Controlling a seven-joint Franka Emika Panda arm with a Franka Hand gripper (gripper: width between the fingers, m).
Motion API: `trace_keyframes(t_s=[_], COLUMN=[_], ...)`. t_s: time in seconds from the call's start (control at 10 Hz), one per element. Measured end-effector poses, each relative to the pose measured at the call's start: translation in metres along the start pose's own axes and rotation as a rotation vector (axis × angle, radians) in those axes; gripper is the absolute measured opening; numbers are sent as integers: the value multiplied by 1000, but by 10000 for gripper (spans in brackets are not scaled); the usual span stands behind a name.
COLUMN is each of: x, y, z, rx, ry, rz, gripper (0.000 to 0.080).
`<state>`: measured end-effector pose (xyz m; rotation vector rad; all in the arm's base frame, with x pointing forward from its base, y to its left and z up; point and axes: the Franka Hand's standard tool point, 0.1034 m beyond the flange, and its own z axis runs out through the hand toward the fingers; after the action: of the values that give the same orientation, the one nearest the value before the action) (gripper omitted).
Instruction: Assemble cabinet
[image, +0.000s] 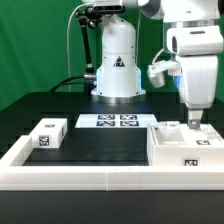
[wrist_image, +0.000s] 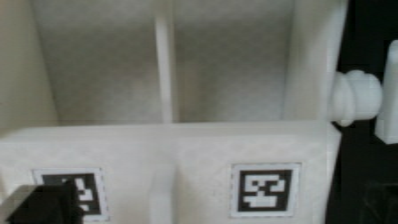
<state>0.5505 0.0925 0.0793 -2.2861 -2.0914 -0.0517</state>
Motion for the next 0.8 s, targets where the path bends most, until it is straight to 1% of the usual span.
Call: trace_keyframes(t_s=[0.1,0.2,0.4,0.7,0.8], x=[-2,-4,-4,-5,-5], y=[-11,-24,-22,-23,-23], z=[-4,-4,-2,-1,-1], rx=[3,19,19,21,13], ry=[-8,-17,-16,-16,-13], rz=[7,4,5,6,6], gripper=[796,796,796,796,796])
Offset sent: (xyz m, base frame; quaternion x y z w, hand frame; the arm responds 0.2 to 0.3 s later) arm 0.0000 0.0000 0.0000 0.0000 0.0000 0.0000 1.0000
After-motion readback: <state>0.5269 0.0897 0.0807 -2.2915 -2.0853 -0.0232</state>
